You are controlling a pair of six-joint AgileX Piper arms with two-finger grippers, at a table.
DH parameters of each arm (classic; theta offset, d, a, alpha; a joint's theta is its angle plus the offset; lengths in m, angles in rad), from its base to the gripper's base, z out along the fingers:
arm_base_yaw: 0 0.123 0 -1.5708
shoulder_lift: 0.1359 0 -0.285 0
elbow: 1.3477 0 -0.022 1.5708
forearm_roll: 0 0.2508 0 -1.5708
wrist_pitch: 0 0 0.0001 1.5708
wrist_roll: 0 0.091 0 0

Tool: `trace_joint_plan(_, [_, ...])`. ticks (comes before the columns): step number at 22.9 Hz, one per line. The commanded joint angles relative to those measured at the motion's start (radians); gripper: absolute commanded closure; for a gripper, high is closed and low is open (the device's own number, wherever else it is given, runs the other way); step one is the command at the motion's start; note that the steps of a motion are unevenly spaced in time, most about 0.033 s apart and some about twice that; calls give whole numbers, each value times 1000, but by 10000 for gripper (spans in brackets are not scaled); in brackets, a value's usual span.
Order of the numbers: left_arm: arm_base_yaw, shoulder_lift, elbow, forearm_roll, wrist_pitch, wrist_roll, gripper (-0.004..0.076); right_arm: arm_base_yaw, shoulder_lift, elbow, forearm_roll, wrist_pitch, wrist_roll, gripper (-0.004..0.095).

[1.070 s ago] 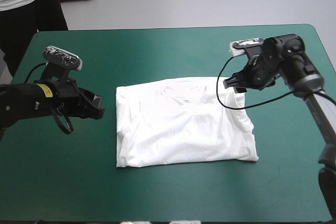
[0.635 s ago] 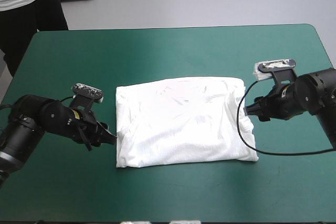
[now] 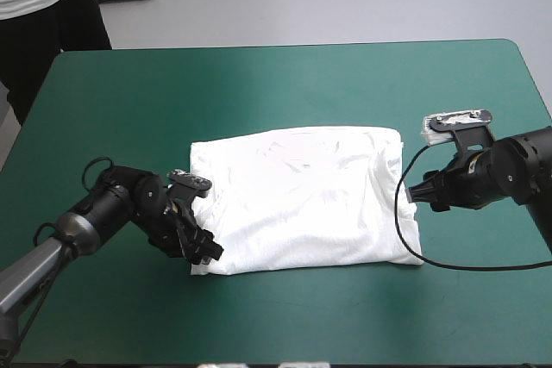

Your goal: Fold the cloth

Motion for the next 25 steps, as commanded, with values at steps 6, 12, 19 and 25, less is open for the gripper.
trace_joint_plan(6, [-97, 107, 12, 97, -84, -102, 266, -2, -25, -23, -15, 1, -7, 333])
trace_joint_plan(12, [-97, 204, 51, 57, -96, -102, 300, -2, -25, 3, -41, 1, -7, 333])
trace_joint_plan(19, [-97, 214, 57, 19, -110, -54, 694, -2, -25, 180, 11, -34, -15, 333])
trace_joint_plan(25, [-97, 214, 57, 21, -108, -33, 734, -2, -23, 276, 75, -138, -30, 329])
